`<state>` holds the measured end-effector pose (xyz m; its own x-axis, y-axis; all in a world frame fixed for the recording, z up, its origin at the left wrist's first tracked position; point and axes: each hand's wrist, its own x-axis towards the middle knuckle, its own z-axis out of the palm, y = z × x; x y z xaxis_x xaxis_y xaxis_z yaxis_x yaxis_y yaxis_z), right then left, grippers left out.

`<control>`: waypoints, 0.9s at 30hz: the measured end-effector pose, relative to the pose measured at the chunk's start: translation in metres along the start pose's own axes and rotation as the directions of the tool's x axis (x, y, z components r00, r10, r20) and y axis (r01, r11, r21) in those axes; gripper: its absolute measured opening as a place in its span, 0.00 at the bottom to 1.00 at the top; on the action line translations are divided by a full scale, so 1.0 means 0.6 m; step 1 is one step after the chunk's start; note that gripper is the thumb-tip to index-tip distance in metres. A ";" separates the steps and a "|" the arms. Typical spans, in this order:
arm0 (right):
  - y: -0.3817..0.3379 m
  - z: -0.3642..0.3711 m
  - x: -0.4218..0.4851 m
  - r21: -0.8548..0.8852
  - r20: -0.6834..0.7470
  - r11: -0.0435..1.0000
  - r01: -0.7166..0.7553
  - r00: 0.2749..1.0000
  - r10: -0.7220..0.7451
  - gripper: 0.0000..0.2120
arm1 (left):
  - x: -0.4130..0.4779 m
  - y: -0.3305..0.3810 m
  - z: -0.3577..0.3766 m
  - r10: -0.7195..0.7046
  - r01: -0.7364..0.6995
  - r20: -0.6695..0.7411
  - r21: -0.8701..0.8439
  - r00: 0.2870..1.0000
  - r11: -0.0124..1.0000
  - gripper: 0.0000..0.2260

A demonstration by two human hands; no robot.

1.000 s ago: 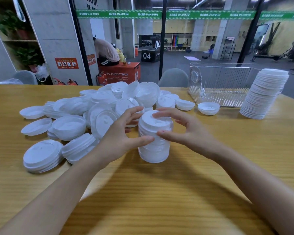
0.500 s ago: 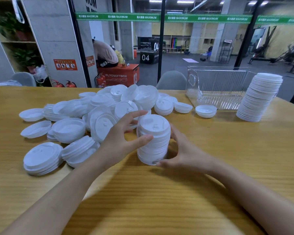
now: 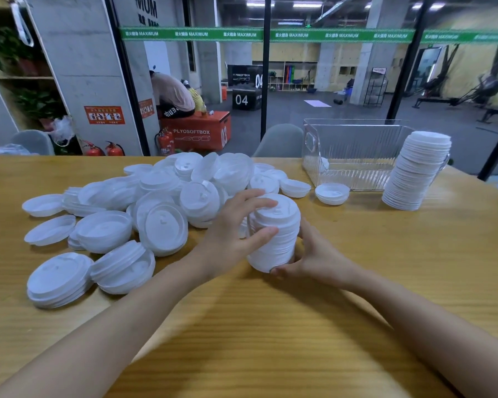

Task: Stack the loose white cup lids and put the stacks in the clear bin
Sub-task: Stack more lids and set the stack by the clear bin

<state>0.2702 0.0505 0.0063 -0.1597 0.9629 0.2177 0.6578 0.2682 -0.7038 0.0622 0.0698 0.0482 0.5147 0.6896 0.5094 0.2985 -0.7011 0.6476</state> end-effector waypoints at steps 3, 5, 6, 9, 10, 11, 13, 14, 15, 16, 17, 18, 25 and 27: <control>0.028 -0.030 -0.011 0.023 -0.019 0.999 -0.026 0.999 0.026 0.50 | 0.027 0.006 0.030 0.003 -0.002 0.049 -0.006 0.999 1.000 0.17; 0.043 -0.038 -0.015 0.024 -0.011 0.999 -0.025 1.000 0.025 0.50 | 0.037 0.004 0.046 0.001 0.000 0.071 -0.015 0.997 1.000 0.17; 0.050 -0.038 -0.016 0.020 -0.008 1.000 -0.013 1.000 0.013 0.50 | 0.039 0.003 0.053 -0.004 0.006 0.083 -0.024 0.997 1.000 0.18; 0.055 -0.045 -0.014 0.008 -0.003 1.000 0.019 1.000 -0.019 0.56 | 0.040 -0.007 0.053 0.006 -0.005 0.059 -0.026 0.998 1.000 0.23; 0.053 -0.052 -0.014 -0.011 -0.004 1.000 0.018 1.000 -0.018 0.59 | 0.042 -0.015 0.046 0.005 -0.005 0.017 -0.016 1.000 1.000 0.23; 0.052 -0.059 -0.015 -0.023 -0.017 1.000 0.018 1.000 -0.019 0.60 | 0.044 -0.026 0.035 -0.006 0.006 -0.035 -0.004 0.999 1.000 0.23; 0.049 -0.073 -0.021 -0.010 -0.079 1.000 0.029 0.996 -0.029 0.57 | 0.047 -0.055 0.013 -0.071 0.076 -0.130 0.038 0.989 0.996 0.23; 0.047 -0.077 -0.026 0.015 -0.119 0.999 0.035 0.992 -0.033 0.55 | 0.048 -0.069 0.004 -0.104 0.117 -0.153 0.080 0.983 0.990 0.23; 0.046 -0.077 -0.029 0.042 -0.153 0.998 0.041 0.988 -0.035 0.51 | 0.048 -0.083 -0.001 -0.132 0.153 -0.159 0.130 0.978 0.980 0.24; 0.044 -0.076 -0.032 0.055 -0.176 0.997 0.058 0.983 -0.047 0.47 | 0.048 -0.094 -0.002 -0.154 0.181 -0.156 0.178 0.976 0.967 0.23; 0.040 -0.074 -0.035 0.051 -0.186 0.996 0.080 0.980 -0.069 0.44 | 0.048 -0.103 -0.001 -0.166 0.197 -0.150 0.224 0.975 0.954 0.24; 0.037 -0.072 -0.038 0.029 -0.193 0.994 0.106 0.976 -0.098 0.41 | 0.049 -0.109 0.003 -0.172 0.206 -0.140 0.277 0.975 0.939 0.26; 0.045 -0.065 -0.043 -0.181 -0.263 0.945 0.272 0.912 -0.314 0.34 | 0.060 -0.108 0.024 -0.262 0.256 -0.070 0.557 0.963 0.790 0.35; 0.047 -0.064 -0.042 -0.185 -0.267 0.941 0.282 0.907 -0.325 0.33 | 0.060 -0.109 0.027 -0.255 0.256 -0.085 0.578 0.963 0.774 0.28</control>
<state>0.3211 0.0324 0.0071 -0.1616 0.7784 0.6066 0.7102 0.5185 -0.4761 0.0744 0.1378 0.0148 0.3514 0.8585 0.3736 0.8279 -0.4712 0.3042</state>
